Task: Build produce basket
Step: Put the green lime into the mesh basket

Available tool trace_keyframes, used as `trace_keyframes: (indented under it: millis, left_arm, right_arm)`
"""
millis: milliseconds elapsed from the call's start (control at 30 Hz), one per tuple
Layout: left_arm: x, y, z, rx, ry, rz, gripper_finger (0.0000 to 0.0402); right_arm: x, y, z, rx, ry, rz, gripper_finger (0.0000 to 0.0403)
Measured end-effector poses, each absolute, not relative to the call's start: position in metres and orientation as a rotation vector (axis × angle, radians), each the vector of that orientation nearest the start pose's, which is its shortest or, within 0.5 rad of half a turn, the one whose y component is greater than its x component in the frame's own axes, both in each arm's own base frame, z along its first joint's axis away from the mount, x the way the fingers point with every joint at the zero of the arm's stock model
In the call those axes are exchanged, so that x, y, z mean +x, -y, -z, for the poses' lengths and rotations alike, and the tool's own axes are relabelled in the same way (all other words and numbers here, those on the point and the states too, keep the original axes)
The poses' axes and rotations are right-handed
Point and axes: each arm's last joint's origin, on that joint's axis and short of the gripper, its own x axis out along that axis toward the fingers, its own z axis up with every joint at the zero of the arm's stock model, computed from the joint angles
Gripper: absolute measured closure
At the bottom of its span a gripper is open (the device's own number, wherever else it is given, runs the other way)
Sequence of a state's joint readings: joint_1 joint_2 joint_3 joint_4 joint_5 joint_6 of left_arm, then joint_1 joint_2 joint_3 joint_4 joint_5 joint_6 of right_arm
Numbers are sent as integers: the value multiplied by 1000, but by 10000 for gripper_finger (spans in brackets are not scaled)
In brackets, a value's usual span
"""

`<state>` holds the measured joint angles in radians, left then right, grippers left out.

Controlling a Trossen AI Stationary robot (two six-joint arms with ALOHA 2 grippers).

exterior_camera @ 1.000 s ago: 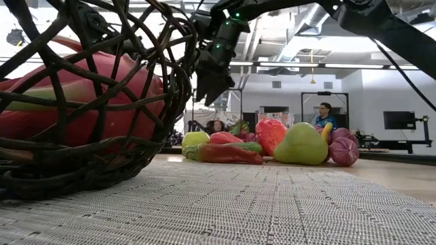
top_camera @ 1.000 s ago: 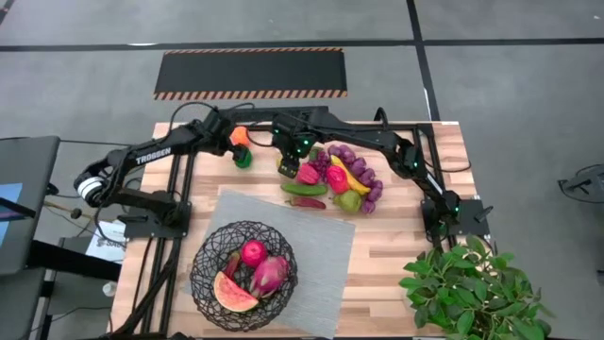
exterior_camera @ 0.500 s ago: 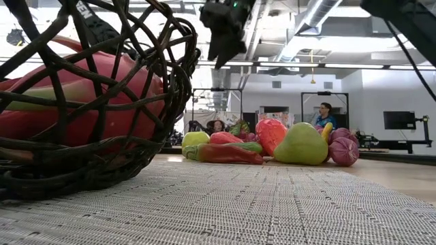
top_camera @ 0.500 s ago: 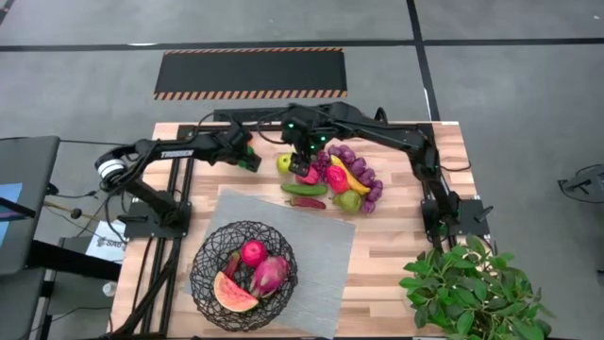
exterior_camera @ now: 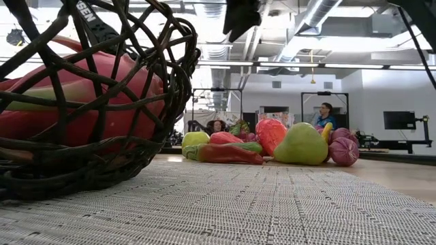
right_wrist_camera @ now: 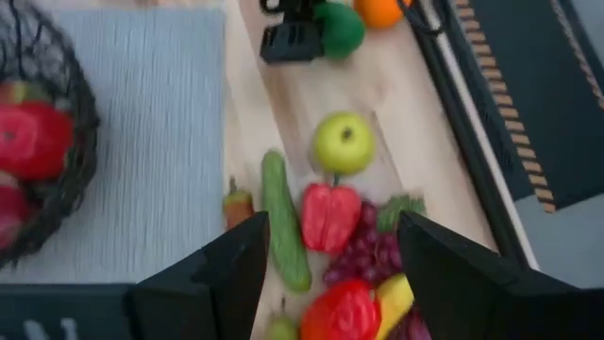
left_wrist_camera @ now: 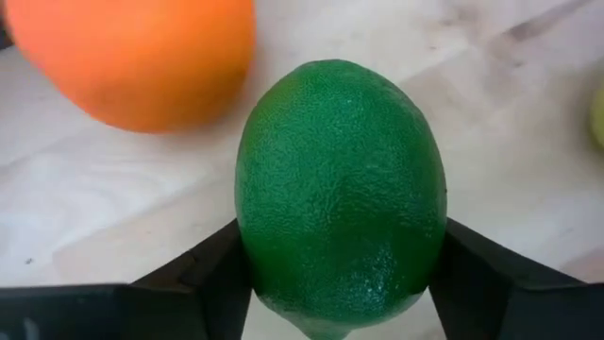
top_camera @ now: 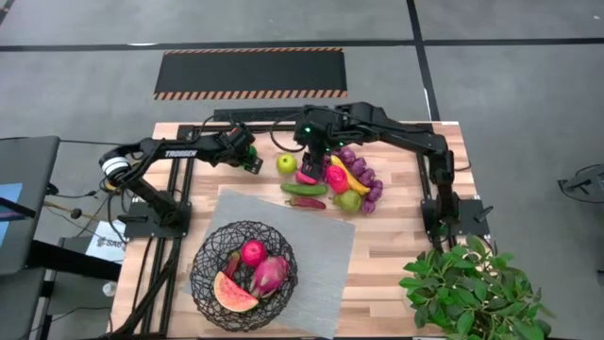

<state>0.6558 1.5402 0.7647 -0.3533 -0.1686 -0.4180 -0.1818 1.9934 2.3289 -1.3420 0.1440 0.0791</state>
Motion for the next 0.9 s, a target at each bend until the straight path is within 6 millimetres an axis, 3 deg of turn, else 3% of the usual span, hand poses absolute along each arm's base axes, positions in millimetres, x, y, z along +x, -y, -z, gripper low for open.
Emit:
trace_keyframes:
  millis: [200, 400, 567, 700, 900]
  left_arm:
    - [223, -153, -161, -601, -933, -904, 169]
    - [218, -151, -191, -570, -827, -922, 172]
    - [200, -165, -211, -549, -745, -1038, 172]
    - [188, -178, -212, -587, -733, -1050, 168]
    - [168, -200, -213, -537, -701, -1253, 166]
  right_arm:
    - [373, 65, -408, 90, -1019, 349, 148]
    - [365, 61, -416, 61, -1004, 405, 148]
    - [362, 62, -419, 53, -999, 439, 148]
    - [362, 62, -418, 53, -999, 440, 148]
    - [362, 62, -418, 53, -999, 440, 148]
